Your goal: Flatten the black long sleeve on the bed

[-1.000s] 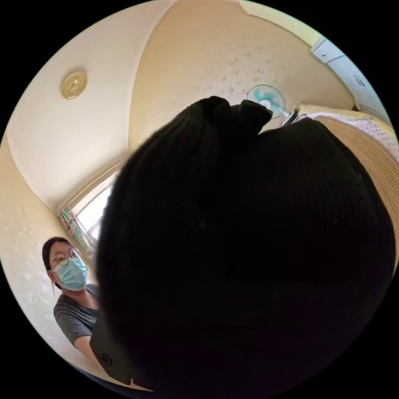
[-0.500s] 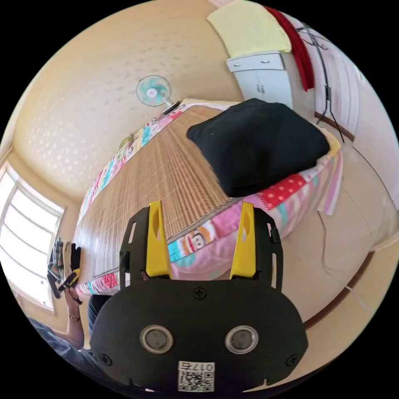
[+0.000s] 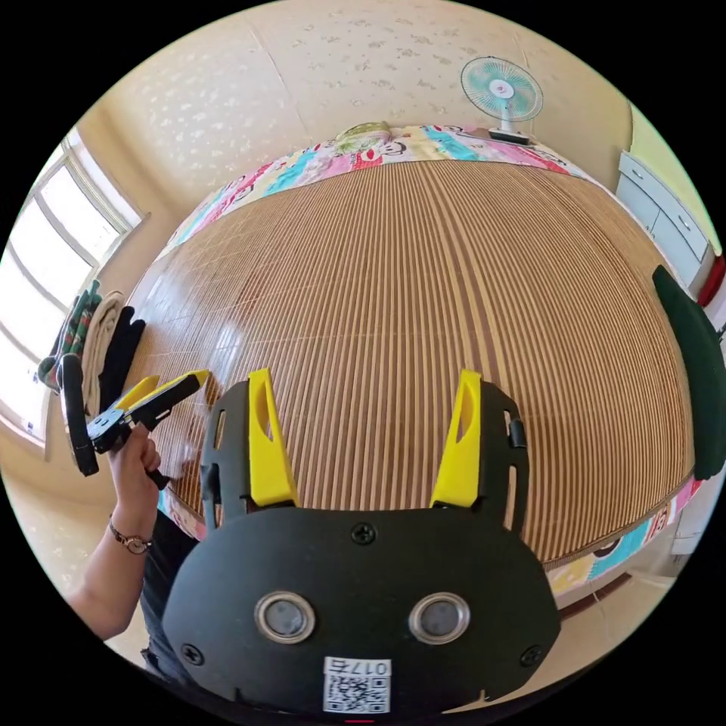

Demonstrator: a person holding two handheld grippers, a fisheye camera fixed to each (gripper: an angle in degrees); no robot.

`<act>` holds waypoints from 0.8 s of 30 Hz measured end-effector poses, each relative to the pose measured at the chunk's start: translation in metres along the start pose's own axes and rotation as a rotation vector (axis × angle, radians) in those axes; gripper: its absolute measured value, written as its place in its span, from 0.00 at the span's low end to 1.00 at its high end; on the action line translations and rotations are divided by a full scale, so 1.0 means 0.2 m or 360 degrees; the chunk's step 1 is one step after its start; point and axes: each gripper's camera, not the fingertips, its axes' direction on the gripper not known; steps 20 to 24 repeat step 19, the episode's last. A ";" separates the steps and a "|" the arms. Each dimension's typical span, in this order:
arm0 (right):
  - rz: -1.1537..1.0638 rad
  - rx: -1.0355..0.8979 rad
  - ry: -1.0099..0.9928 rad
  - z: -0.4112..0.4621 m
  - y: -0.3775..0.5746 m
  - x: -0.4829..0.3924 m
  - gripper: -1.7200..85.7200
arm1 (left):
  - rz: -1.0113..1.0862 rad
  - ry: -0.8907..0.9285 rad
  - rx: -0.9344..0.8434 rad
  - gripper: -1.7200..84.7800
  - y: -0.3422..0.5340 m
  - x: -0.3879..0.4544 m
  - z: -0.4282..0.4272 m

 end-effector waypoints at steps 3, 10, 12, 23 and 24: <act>0.0074 -0.0003 0.0214 0.09 0.02 -0.09 0.38 | -0.0042 0.0080 -0.0036 0.34 -0.01 -0.02 0.03; 0.0074 0.0019 0.0262 0.13 0.06 -0.16 0.35 | -0.0046 0.0080 -0.0036 0.34 -0.02 -0.01 0.02; 0.0069 0.0015 0.0264 0.13 0.07 -0.17 0.34 | -0.0042 0.0081 -0.0035 0.34 -0.02 -0.02 0.01; 0.0049 0.0005 0.0266 0.15 0.10 -0.20 0.34 | -0.0007 0.0094 -0.0021 0.33 0.03 -0.05 -0.02; 0.0049 0.0005 0.0266 0.15 0.10 -0.20 0.34 | -0.0007 0.0094 -0.0021 0.33 0.03 -0.05 -0.02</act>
